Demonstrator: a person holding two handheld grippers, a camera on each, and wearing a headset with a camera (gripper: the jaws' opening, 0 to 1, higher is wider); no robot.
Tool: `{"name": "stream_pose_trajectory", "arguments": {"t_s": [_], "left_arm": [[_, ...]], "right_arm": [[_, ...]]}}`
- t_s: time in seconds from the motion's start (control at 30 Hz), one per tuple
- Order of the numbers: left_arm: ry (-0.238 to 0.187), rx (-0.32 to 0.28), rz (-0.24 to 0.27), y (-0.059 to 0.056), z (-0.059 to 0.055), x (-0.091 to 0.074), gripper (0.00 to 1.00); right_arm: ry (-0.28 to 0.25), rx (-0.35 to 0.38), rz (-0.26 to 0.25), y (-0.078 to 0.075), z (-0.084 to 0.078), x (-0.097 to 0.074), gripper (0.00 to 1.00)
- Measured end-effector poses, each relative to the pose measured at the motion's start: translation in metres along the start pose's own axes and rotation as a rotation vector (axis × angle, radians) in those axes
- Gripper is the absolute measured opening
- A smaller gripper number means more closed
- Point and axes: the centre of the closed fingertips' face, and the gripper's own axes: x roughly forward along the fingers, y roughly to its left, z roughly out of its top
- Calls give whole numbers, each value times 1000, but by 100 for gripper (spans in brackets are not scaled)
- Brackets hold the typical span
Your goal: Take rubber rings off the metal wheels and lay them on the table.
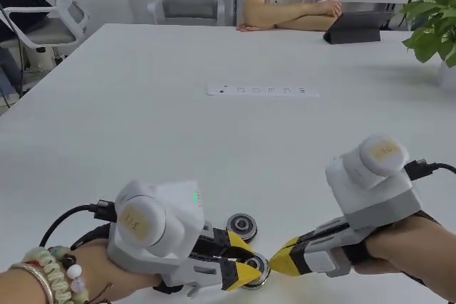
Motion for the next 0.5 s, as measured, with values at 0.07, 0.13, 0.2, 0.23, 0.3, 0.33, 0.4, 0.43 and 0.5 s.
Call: {"name": "stream_pose_trajectory", "arguments": {"t_s": [0.07,0.13,0.2,0.23,0.3,0.33,0.4,0.43,0.5], "left_arm": [[0,1,0,0,0,0,8],[0,2,-1,0,0,0,8],[0,3,-1,0,0,0,8],[0,3,-2,0,0,0,8],[0,4,-3,0,0,0,8],[0,4,-4,0,0,0,8],[1,5,-5,0,0,-1,8],[2,4,-5,0,-1,-1,8],[2,5,-5,0,-1,-1,8]], "right_arm": [[2,-10,-2,2,1,1,0],[-2,-11,4,3,2,1,0],[-10,12,13,3,3,1,0],[-11,15,15,4,3,1,0],[-15,18,20,6,4,1,0],[-17,18,23,6,4,1,0],[-24,17,34,8,5,1,0],[-29,18,42,10,7,1,0],[-73,40,113,25,16,2,0]]}}
